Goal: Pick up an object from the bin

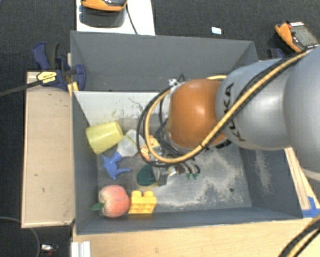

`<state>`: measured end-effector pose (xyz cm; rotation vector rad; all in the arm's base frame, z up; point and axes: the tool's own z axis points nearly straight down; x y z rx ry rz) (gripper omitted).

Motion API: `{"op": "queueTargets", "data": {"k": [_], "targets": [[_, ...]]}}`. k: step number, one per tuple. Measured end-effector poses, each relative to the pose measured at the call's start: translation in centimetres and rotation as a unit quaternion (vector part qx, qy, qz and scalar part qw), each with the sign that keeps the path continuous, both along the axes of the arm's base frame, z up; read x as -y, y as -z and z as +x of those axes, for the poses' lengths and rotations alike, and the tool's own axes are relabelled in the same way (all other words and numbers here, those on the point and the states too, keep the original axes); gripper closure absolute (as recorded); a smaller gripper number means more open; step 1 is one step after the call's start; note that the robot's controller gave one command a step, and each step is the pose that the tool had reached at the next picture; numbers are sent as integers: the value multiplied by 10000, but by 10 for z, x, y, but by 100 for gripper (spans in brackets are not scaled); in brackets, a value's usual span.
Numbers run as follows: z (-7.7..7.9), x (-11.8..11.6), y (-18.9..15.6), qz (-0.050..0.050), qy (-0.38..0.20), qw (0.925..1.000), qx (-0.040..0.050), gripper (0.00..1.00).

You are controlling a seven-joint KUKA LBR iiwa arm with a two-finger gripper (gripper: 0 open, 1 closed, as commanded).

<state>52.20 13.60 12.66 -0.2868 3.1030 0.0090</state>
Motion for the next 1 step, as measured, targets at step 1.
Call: {"op": "queueTargets", "data": {"k": [1], "targets": [[1,0,-7,10,14,10000,27,100]]}}
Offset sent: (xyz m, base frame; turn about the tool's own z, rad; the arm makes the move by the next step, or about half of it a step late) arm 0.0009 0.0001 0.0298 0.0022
